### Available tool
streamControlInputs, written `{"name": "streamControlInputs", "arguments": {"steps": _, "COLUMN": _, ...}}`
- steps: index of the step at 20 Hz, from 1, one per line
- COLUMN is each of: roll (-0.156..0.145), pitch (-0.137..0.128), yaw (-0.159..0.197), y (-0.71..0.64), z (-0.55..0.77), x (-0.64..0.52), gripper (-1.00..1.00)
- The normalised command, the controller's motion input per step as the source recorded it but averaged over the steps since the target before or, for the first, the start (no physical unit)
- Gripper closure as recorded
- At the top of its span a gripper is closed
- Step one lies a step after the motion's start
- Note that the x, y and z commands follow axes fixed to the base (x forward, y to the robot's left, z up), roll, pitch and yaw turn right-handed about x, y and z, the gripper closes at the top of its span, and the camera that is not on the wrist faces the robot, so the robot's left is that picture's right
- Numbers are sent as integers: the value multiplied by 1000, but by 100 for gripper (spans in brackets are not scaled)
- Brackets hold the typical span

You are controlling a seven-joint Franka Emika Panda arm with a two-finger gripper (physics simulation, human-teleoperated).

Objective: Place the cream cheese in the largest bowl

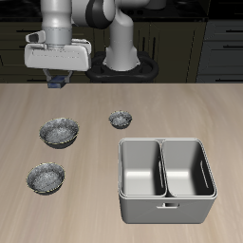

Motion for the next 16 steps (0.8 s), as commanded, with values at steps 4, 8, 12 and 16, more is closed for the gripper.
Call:
{"name": "streamControlInputs", "arguments": {"steps": 4, "roll": -12, "pitch": 14, "yaw": 7, "y": -21, "z": -209, "x": 114, "gripper": 100}}
{"name": "streamControlInputs", "arguments": {"steps": 8, "roll": -41, "pitch": 19, "yaw": -6, "y": -95, "z": -298, "x": 92, "gripper": 100}}
{"name": "streamControlInputs", "arguments": {"steps": 12, "roll": -15, "pitch": -8, "yaw": 3, "y": 25, "z": -199, "x": -10, "gripper": 100}}
{"name": "streamControlInputs", "arguments": {"steps": 16, "roll": -29, "pitch": -29, "yaw": 51, "y": -8, "z": -274, "x": 6, "gripper": 100}}
